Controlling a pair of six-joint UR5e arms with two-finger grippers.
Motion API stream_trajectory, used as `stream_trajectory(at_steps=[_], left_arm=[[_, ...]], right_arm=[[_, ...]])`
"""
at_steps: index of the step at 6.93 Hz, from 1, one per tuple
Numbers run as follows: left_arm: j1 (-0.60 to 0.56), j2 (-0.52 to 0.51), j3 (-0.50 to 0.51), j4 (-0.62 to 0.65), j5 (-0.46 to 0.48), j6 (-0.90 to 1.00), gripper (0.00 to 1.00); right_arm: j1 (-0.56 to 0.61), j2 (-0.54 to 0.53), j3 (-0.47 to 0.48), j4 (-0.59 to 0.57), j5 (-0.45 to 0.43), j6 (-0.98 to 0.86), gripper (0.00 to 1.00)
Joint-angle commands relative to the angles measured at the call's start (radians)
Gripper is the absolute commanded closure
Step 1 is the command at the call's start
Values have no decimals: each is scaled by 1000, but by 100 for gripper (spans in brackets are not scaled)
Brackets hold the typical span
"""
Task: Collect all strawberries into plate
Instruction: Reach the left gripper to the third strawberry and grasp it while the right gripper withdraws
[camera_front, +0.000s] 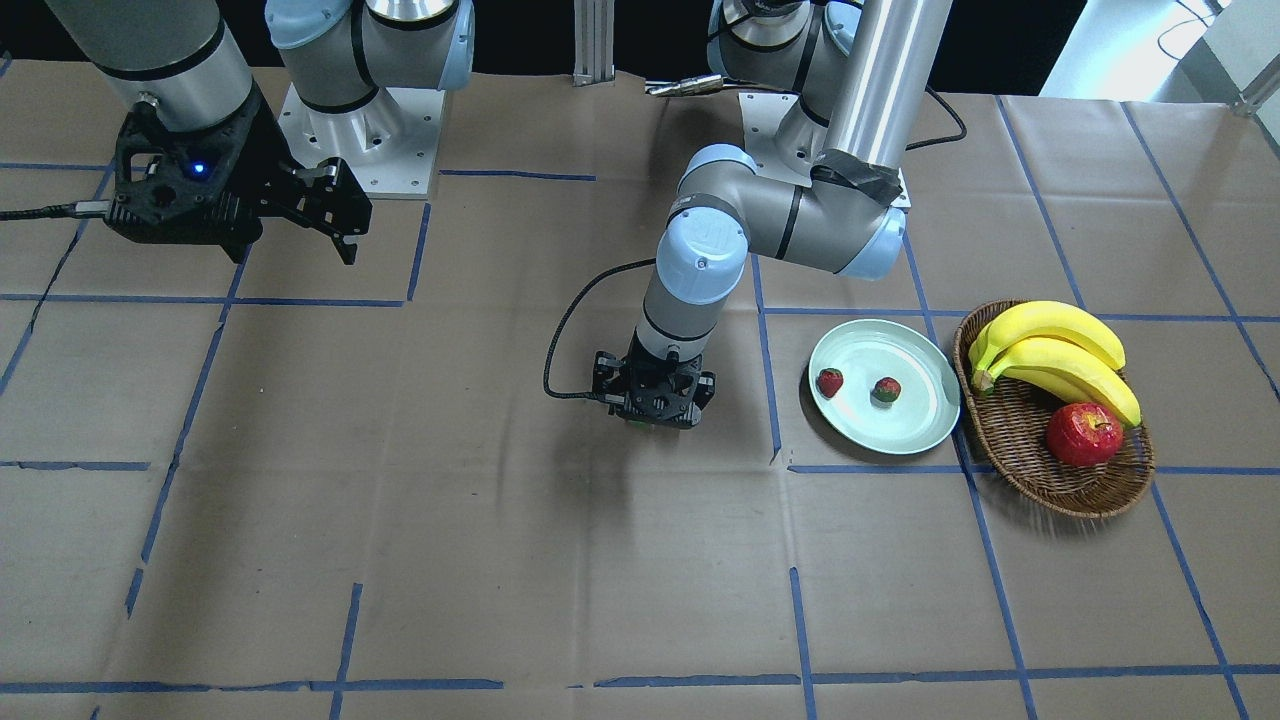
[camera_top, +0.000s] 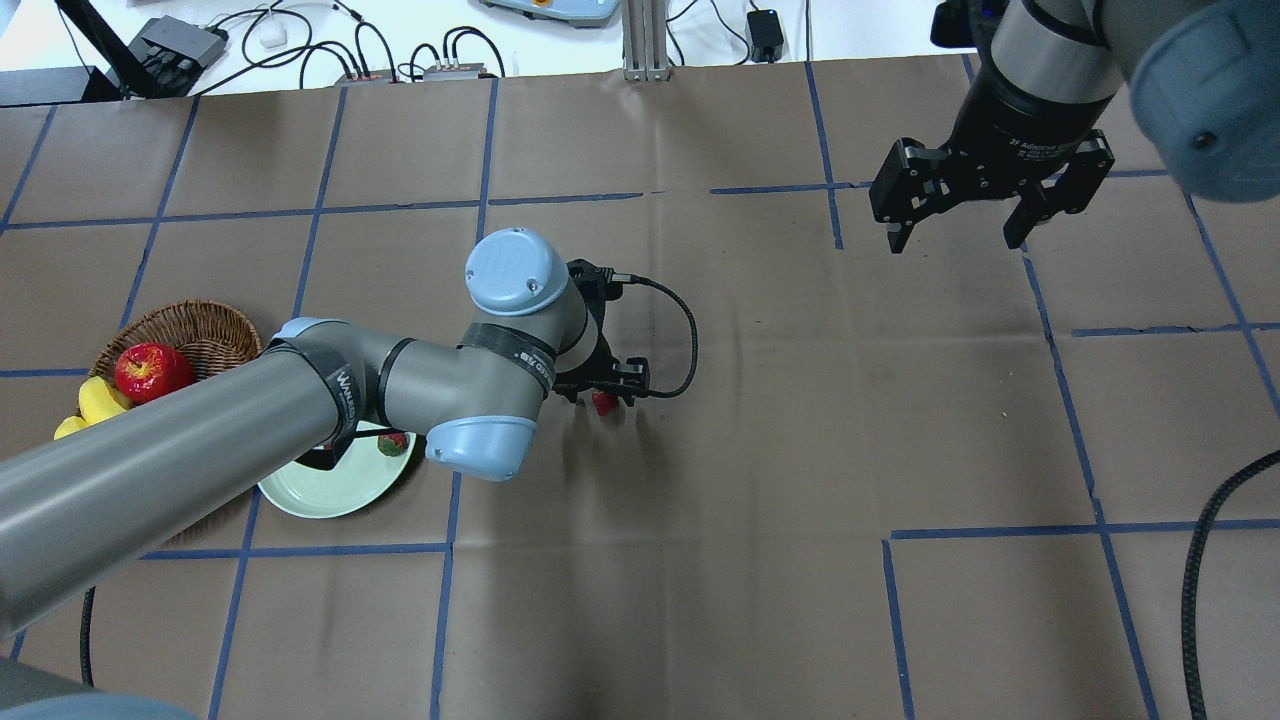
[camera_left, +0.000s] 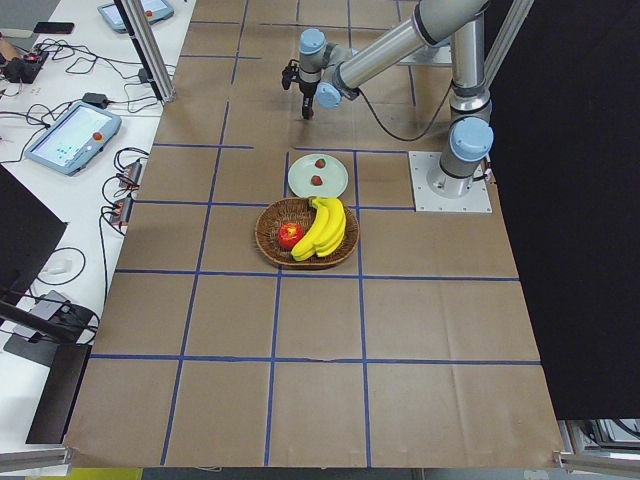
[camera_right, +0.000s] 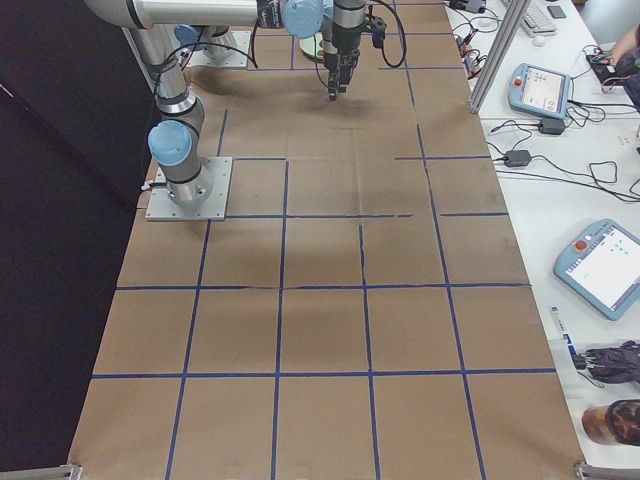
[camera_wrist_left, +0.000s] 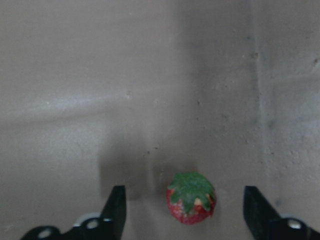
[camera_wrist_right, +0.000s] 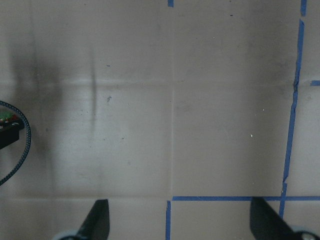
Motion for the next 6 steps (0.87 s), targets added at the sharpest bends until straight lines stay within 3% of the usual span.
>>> stream_trajectory(at_steps=[1,4,6], left_arm=[[-2,-1,-2,-4,-3,0,100],[49,72,-15,-26,26,118,100],[271,208,-77,-141,112,383,100]], right_arm=[[4,-17,3,48,-3,10,0],[4,-22,18,48,-5,26,0],[3,-39,32,28,-5,24,0]])
